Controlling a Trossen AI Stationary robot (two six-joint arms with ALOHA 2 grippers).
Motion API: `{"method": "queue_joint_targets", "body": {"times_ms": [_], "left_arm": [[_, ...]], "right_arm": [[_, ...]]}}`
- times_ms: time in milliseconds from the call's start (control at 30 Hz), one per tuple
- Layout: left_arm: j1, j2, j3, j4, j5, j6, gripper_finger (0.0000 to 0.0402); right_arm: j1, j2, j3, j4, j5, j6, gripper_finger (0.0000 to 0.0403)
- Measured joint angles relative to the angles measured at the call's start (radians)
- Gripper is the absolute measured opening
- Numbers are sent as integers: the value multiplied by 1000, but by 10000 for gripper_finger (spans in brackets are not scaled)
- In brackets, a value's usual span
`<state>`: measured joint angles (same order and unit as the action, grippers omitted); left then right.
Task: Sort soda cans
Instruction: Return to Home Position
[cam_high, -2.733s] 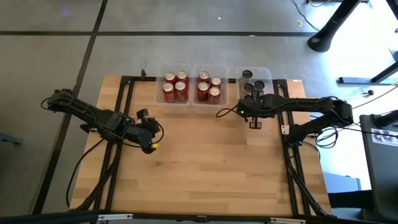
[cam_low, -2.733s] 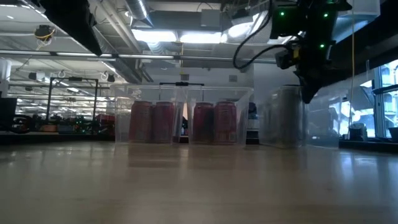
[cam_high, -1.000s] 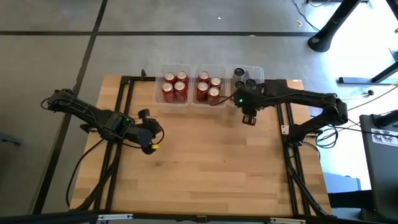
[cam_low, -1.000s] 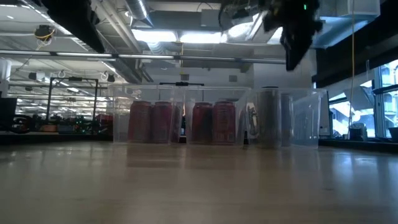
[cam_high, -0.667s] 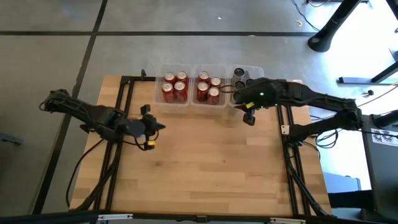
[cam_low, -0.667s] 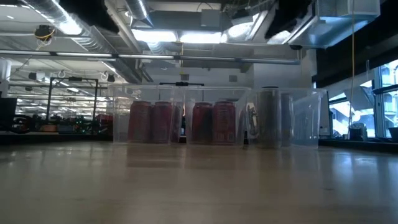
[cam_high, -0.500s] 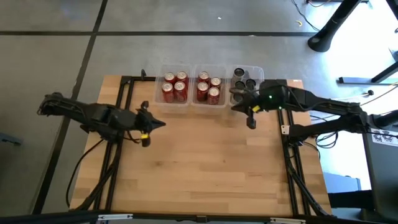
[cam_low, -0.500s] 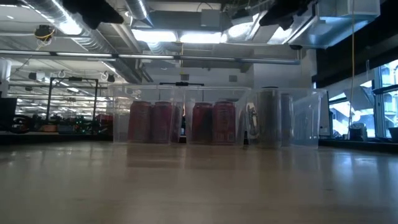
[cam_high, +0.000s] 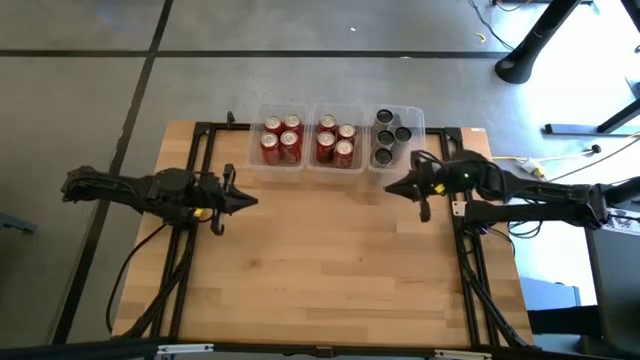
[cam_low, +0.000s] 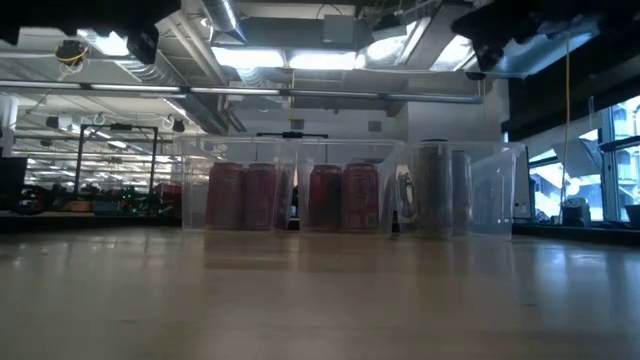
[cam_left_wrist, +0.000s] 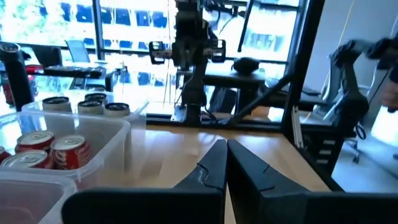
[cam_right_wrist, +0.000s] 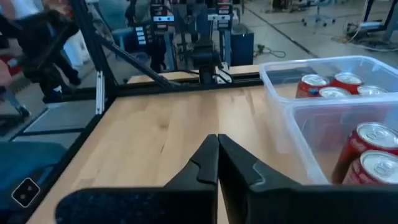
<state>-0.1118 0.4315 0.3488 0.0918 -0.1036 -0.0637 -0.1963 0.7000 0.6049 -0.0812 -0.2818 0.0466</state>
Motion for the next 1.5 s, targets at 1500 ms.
{"method": "queue_joint_targets", "body": {"times_ms": [1500], "left_arm": [[10,-429,-339,47,-125,-75,1]], "right_arm": [[0,-639,-594,110,338,418,12]]}}
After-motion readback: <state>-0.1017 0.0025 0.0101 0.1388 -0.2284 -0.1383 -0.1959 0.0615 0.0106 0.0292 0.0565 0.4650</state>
